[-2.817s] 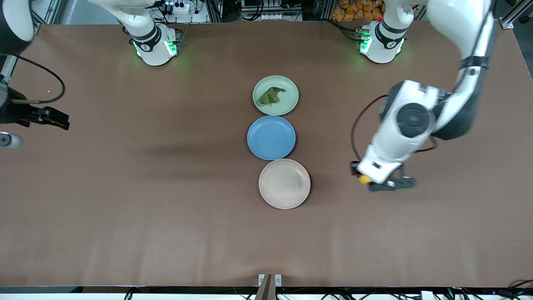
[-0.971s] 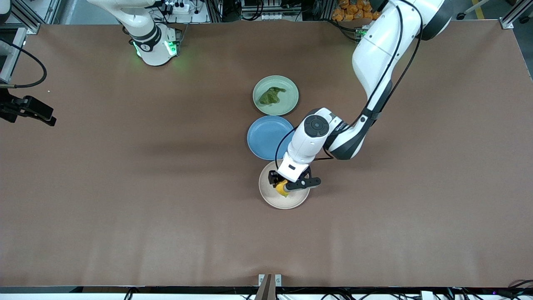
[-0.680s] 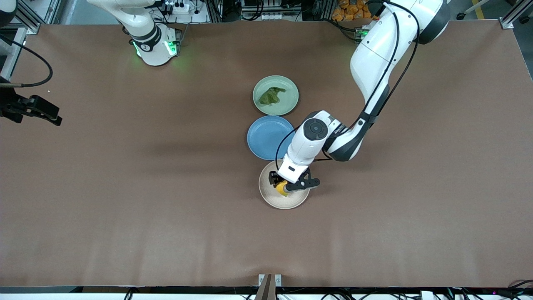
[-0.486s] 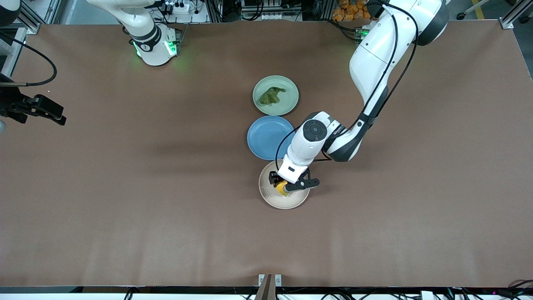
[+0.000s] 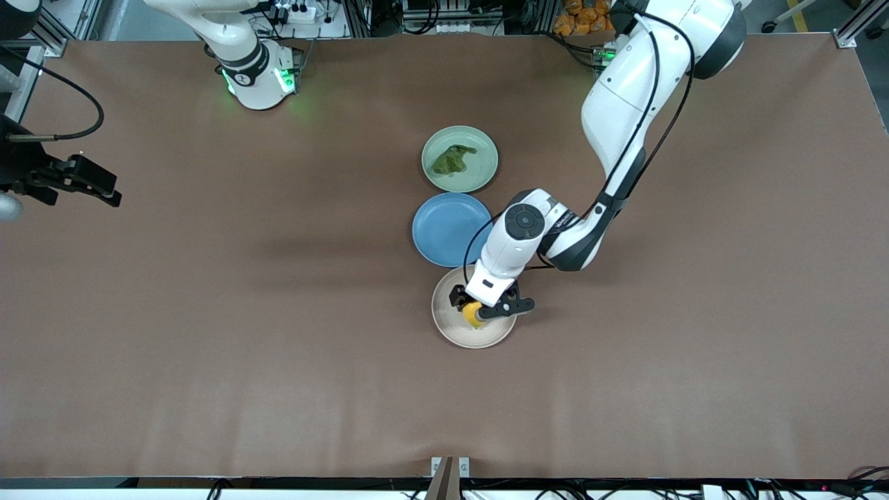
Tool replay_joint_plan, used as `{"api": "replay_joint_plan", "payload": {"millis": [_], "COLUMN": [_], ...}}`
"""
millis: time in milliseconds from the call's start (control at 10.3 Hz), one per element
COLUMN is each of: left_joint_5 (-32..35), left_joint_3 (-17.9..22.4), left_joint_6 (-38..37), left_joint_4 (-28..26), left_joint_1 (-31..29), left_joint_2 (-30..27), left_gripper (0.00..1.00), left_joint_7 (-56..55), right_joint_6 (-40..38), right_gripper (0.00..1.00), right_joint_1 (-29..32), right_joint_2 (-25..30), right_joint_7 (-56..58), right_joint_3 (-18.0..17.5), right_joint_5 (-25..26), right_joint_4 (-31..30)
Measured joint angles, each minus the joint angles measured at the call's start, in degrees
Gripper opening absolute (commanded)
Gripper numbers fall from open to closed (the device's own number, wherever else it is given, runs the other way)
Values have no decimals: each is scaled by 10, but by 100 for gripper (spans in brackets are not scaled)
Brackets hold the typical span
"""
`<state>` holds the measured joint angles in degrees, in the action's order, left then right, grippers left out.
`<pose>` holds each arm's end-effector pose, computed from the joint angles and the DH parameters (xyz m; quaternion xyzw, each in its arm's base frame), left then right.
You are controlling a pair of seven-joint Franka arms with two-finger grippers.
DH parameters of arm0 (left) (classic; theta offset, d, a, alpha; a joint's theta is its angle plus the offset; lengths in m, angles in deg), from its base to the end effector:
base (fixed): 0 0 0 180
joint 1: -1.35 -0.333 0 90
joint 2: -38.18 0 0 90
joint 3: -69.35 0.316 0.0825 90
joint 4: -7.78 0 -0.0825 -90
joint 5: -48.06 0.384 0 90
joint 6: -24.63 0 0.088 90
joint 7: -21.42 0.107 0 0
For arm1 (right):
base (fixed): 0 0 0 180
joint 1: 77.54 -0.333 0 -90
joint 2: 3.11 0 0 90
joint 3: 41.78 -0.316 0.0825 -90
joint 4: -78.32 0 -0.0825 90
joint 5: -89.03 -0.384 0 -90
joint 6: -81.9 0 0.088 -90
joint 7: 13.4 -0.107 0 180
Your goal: Place lemon and lettuce in plates
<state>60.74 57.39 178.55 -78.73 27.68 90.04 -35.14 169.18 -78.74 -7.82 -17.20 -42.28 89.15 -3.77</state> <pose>0.5880 -0.4358 0.1623 0.9821 0.1166 0.0902 0.1172 0.5756 0.0166 0.6387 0.9998 -0.0184 0.0042 0.0005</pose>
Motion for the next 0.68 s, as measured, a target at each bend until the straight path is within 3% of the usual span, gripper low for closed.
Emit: {"api": "replay_joint_plan", "payload": {"millis": [291,680], "left_joint_5": [0,0], "left_joint_3": [9,20], "left_joint_6": [-13,-145], "left_joint_4": [7,28], "left_joint_1": [2,-12], "left_joint_2": [-8,-124], "left_gripper": [100,100], "left_joint_7": [0,0], "right_joint_6": [-4,-8], "right_gripper": [100,100], "right_joint_1": [0,1], "right_joint_2": [0,0], "right_joint_7": [0,0], "right_joint_3": [2,4], "right_joint_5": [-1,-1], "right_joint_4": [0,0]}}
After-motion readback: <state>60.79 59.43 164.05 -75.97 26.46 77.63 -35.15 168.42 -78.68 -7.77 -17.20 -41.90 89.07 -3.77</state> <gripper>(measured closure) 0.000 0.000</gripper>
